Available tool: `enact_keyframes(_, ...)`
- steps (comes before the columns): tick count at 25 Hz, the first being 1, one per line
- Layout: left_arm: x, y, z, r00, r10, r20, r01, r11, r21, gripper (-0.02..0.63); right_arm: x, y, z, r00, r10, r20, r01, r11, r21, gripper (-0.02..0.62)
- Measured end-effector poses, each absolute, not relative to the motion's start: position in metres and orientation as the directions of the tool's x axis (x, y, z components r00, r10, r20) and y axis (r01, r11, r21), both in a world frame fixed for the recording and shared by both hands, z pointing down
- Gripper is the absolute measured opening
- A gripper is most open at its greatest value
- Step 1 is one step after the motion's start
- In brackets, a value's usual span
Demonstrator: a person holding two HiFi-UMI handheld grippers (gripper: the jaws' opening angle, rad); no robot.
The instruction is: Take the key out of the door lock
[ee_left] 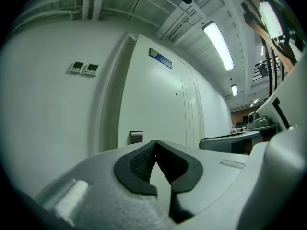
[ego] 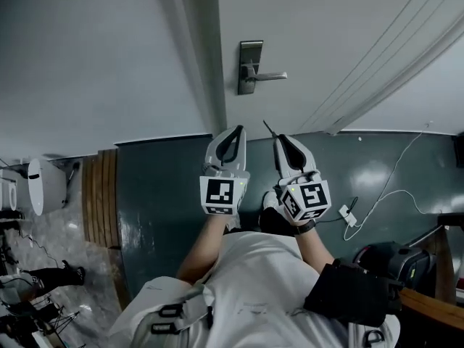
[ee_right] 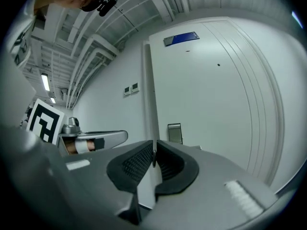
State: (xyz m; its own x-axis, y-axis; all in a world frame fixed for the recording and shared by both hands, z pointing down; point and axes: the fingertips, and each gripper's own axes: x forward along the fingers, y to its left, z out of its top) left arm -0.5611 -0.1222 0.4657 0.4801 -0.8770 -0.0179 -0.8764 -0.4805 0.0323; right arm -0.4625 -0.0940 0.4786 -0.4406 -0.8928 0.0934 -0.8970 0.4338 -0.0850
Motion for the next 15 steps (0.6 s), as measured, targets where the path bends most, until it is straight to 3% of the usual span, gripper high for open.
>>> enact_keyframes(15, -0.551, -0.12, 0.447, 0.459, -0.888, -0.018, -0.889, -0.458, -0.022, 0.0, -0.451, -0.107, 0.448, -0.518, -0.856, 0.003, -0.853, 0.516, -0.076, 0.021)
